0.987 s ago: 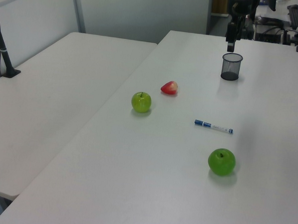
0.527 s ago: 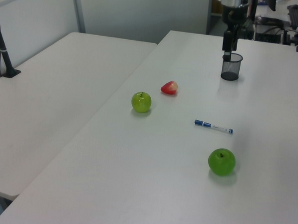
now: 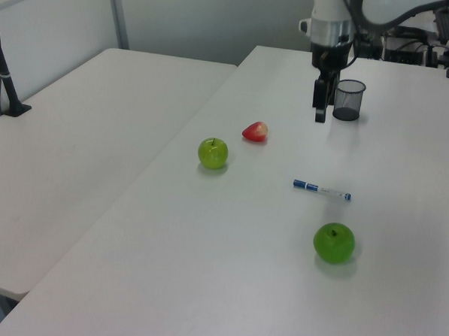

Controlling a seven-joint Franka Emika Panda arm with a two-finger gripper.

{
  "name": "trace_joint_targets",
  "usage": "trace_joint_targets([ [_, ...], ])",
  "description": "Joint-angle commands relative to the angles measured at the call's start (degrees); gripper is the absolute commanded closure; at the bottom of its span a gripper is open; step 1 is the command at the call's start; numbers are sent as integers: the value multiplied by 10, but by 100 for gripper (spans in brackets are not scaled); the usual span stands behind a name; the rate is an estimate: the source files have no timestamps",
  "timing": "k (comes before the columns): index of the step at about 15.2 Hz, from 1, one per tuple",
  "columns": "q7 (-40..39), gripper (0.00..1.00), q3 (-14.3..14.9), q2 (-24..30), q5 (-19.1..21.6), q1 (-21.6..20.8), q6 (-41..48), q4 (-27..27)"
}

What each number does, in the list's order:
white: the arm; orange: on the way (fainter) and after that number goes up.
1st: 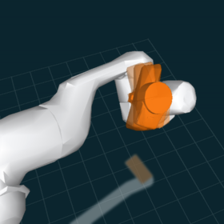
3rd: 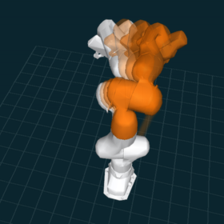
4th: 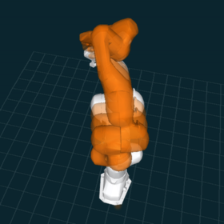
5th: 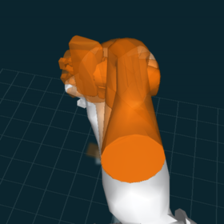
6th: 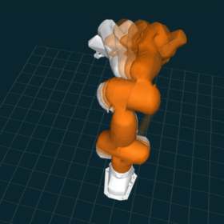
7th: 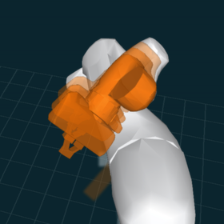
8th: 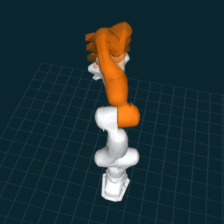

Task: Place marker
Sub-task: 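Move the gripper down toward the blue-capped white marker, then lower the open gripper over the marker and close on it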

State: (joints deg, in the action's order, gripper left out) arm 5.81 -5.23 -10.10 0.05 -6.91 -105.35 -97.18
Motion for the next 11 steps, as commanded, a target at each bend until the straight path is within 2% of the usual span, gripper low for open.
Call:
trace_joint_targets([
  [1, 12, 0, 2, -11, -12, -10, -59, -50],
  [3, 12, 0, 2, -18, -22, -14, -83, -70],
  [7, 14, 0, 2, -52, -38, -15, -109, -73],
  [11, 59, 0, 2, -88, -70, -31, -137, -75],
])
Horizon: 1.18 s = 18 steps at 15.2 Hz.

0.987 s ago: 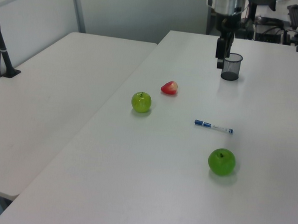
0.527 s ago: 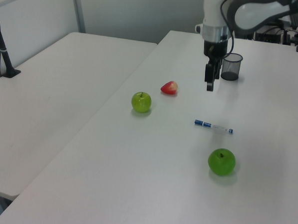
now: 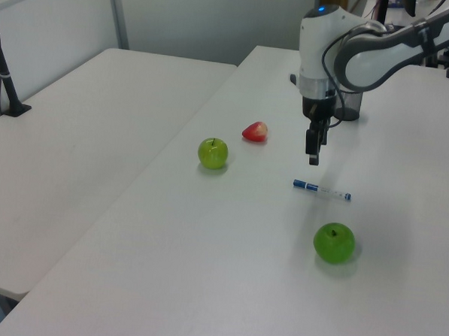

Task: Place marker
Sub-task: 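Lower the open gripper over the marker and close on it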

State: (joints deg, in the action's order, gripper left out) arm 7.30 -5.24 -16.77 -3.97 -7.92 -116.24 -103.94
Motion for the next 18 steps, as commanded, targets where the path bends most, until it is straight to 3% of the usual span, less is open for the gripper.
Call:
trace_joint_targets([
  [1, 59, 0, 2, -30, -37, -23, -37, -7],
  [4, 80, 0, 2, -52, -45, -25, -65, -7],
  [8, 80, 10, 2, -68, -45, -25, -92, -7],
  [14, 80, 63, 2, -73, -45, -24, -101, -6],
  [18, 80, 86, 2, -73, -45, -24, -101, -6],
])
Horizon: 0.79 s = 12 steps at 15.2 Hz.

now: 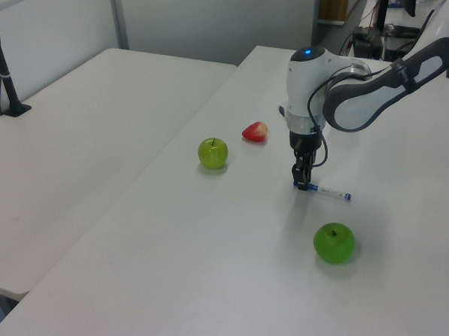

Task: Place marker
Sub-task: 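Lower the open gripper over the marker and close on it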

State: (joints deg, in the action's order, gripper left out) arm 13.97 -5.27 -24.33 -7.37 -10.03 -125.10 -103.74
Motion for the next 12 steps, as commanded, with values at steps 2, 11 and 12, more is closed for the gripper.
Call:
trace_joint_targets([
  [2, 13, 90, 3, 2, -11, -3, -13, -7],
  [11, 15, 91, 2, 37, -4, 1, 80, 37],
  [12, 15, 91, 2, 45, -1, 1, 104, 49],
])
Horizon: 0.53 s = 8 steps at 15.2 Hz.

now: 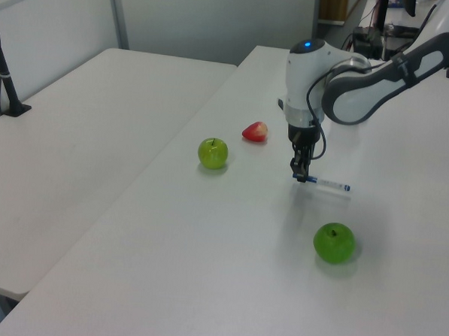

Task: Place marker
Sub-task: 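Lift the marker and carry it toward the black mesh pen cup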

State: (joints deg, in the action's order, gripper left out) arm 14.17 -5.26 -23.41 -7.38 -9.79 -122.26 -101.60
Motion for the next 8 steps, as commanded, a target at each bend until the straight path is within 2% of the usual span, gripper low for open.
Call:
trace_joint_targets([
  [1, 13, 91, 2, 46, 0, -1, 98, 39],
  [5, 12, 91, 9, 78, 3, 2, 191, 101],
  [8, 6, 91, 10, 93, 14, 23, 249, 145],
])
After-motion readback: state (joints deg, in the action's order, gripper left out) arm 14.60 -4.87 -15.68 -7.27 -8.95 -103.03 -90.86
